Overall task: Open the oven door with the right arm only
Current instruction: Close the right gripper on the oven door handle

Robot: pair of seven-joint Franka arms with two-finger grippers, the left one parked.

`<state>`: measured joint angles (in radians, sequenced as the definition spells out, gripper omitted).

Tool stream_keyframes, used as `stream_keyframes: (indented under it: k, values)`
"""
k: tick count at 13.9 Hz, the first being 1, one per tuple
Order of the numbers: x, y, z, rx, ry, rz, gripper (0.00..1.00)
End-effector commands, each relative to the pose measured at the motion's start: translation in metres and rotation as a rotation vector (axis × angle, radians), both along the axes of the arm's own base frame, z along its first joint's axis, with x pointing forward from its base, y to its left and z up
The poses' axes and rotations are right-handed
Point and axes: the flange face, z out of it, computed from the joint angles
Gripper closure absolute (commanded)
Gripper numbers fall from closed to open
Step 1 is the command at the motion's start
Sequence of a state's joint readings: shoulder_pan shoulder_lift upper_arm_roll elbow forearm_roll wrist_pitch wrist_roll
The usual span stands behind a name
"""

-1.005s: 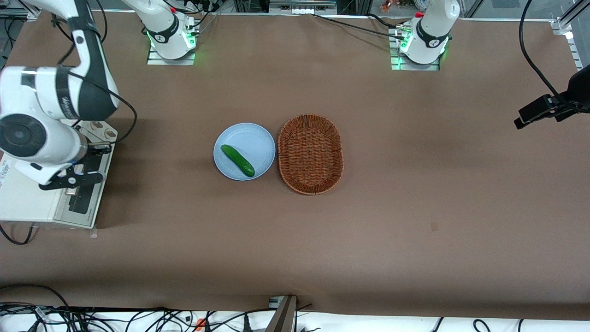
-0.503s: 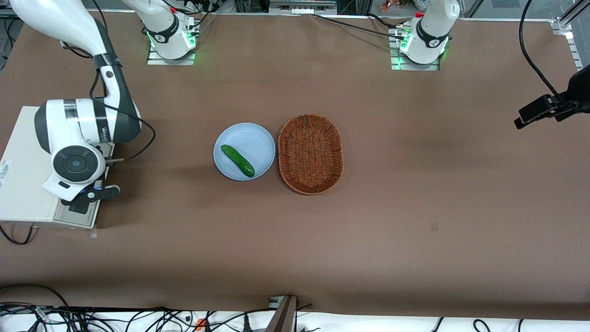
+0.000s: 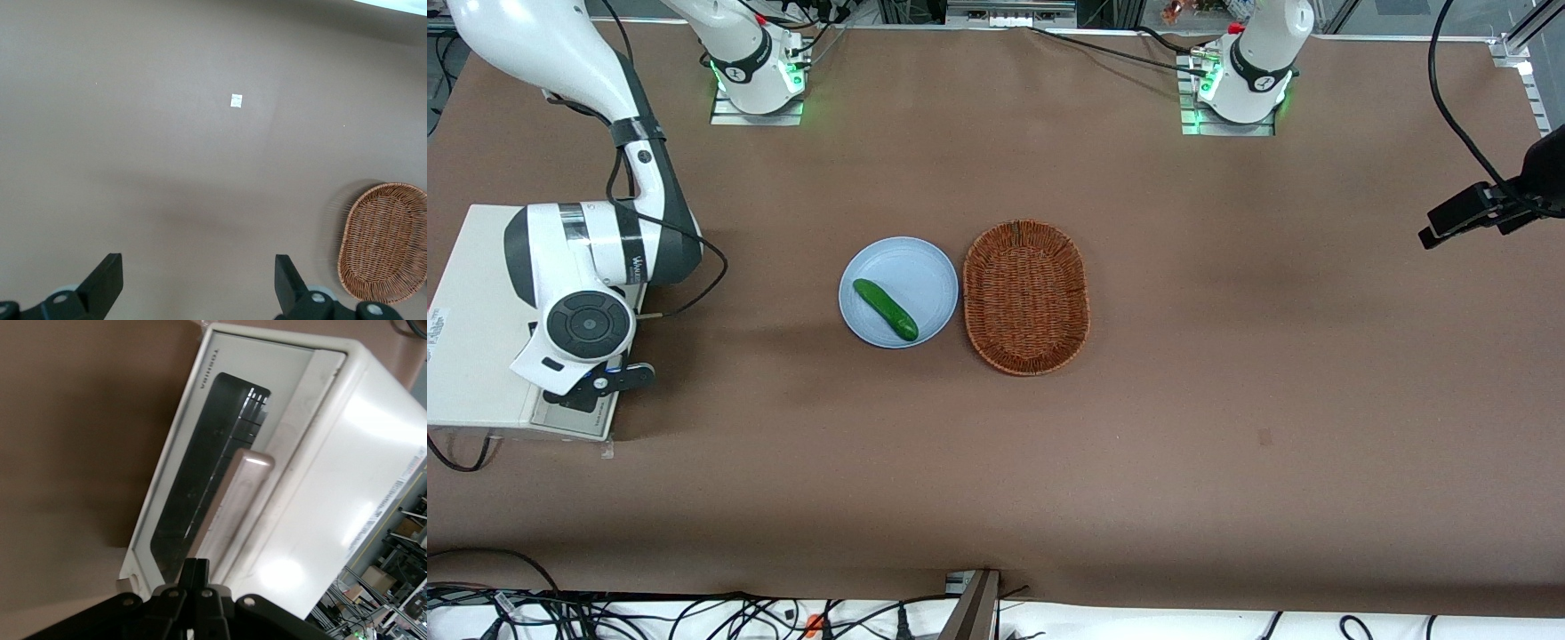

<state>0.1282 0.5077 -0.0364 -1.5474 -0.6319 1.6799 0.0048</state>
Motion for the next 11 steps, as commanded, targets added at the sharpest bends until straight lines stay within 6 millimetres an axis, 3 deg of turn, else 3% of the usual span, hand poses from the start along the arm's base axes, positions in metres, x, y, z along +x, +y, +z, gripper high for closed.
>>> stream_keyframes:
  k: [1,3,11]
  values:
    - [0.004,-0.009,-0.005,-0.037,0.005,0.011,1.0]
    - [0.004,-0.024,-0.011,-0.036,0.009,-0.004,1.0]
    - [0.007,-0.029,-0.025,-0.027,0.011,0.0,1.0]
